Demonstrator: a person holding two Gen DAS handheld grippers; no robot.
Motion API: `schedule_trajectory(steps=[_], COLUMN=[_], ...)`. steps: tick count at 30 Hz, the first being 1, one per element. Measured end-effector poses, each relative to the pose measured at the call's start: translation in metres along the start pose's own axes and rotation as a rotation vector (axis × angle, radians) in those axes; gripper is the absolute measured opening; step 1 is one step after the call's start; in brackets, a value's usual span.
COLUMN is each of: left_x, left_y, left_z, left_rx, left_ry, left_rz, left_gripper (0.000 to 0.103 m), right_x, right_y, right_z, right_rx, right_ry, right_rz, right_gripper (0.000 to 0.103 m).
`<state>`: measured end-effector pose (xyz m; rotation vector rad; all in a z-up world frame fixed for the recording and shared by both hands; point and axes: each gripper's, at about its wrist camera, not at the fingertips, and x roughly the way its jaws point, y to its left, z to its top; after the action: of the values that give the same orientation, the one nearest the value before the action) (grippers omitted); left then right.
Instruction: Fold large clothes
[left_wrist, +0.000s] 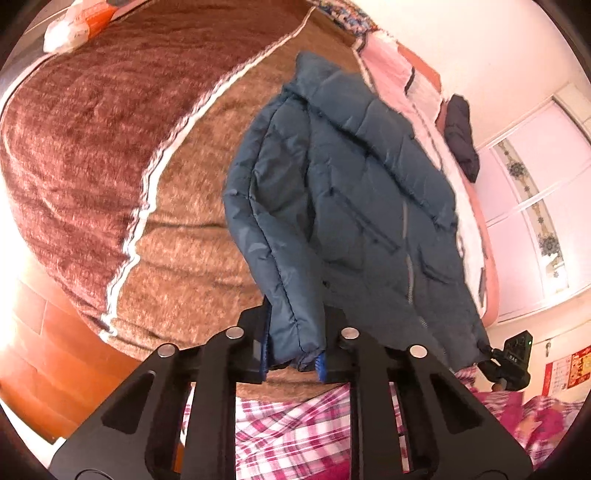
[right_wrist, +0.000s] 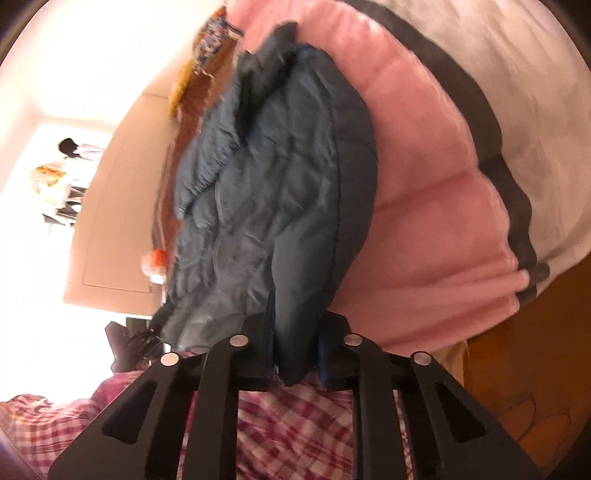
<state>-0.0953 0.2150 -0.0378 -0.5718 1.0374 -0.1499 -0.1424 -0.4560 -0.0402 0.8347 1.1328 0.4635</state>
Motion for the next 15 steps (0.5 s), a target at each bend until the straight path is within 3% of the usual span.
schedule_trajectory(steps=[9,15], left_x=[-0.027,-0.041], left_y=[-0.035,-0.064], left_z=[0.038,0.089], left_rx=[0.078,0.125], left_ry=[-0.111,-0.193], left_rz=[-0.051,-0.056], left_gripper=[0.013,0.013], right_x=[-0.021,-0.032], right_y=[0.054,0.095], right_z=[0.035,0.084], right_rx=[-0.131,-0.200], right_ry=[-0.121,-0.193], right_rz=[0.037,0.047], right_gripper=[0.015,0.015])
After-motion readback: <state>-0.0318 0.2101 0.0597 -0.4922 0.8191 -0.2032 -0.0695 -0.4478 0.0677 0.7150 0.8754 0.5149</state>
